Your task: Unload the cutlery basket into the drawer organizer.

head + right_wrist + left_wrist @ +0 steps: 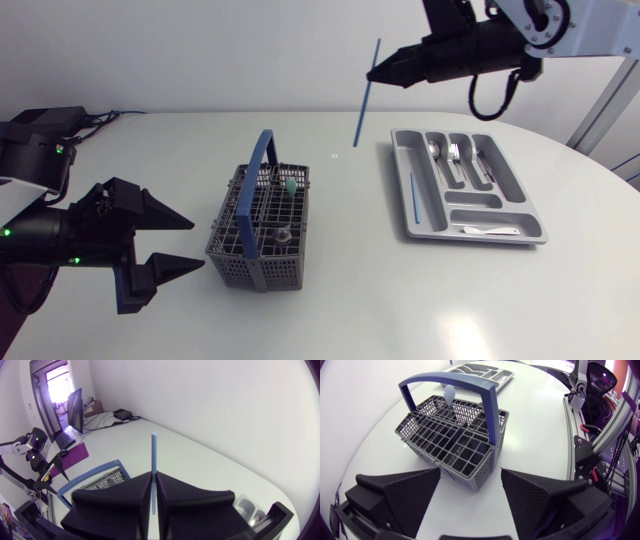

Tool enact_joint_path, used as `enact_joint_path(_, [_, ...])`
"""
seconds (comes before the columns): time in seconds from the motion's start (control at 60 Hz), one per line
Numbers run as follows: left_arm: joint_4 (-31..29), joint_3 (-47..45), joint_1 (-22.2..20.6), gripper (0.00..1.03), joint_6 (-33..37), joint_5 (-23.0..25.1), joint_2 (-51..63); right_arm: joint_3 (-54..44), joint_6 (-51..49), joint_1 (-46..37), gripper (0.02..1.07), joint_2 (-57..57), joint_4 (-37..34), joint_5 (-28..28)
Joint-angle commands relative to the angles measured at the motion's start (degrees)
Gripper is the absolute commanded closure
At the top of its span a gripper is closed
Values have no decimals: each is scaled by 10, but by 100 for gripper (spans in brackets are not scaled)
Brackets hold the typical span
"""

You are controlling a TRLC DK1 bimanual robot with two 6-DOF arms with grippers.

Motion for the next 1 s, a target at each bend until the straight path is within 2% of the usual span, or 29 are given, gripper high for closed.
enact_joint_path(0.0, [-5, -13, -5, 5, 6, 6, -7, 8, 6, -42, 102, 3, -38, 6])
enact_joint_path(0.267, [-10, -16, -17, 6, 8, 6, -23, 55, 3, -130, 101, 88, -127, 60])
enact_joint_path(0.467, [-20, -17, -20, 6, 8, 6, -33, 94, 10, -139, 101, 156, -188, 125])
enact_joint_path(0.683, [-33, -20, -23, 6, 16, 6, -41, 133, 30, -141, 101, 235, -257, 147])
enact_joint_path(0.983, [-36, -31, -25, 6, 19, 5, -52, 180, 58, -146, 101, 327, -264, 161])
